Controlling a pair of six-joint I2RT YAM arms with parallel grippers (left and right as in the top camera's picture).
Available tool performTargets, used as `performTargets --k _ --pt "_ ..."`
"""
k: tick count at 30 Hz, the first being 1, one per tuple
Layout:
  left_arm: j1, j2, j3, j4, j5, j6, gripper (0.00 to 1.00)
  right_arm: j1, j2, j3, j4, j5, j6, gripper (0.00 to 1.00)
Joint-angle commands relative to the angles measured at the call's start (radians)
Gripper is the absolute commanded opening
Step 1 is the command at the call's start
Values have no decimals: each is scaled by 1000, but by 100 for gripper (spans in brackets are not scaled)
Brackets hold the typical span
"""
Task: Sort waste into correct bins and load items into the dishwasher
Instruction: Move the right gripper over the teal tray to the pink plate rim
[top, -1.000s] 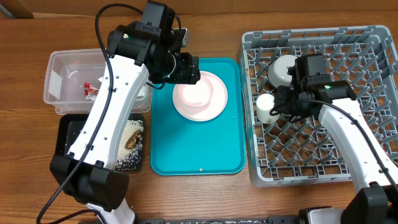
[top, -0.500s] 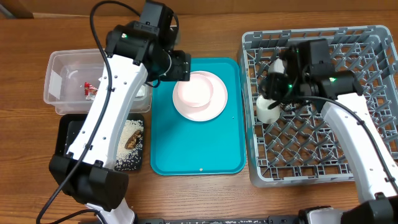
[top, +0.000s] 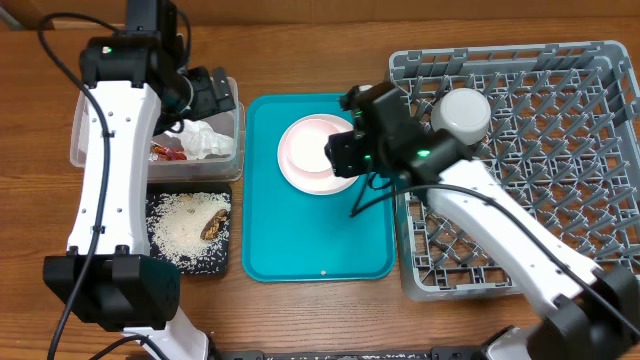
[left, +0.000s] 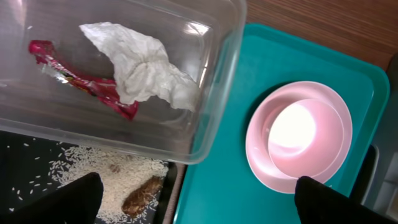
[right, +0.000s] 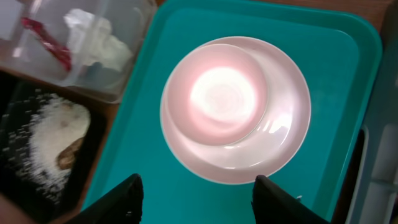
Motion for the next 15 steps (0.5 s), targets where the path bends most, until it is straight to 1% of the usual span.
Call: performTargets --k 1,9,15 --pt "11 -6 -2 -2 -11 -10 100 19 66 17 39 181 60 59" --pt "11 -6 -2 -2 -11 -11 100 13 206 17 216 195 60 59" --pt "11 -6 -2 -2 -11 -11 100 13 245 12 249 272 60 56"
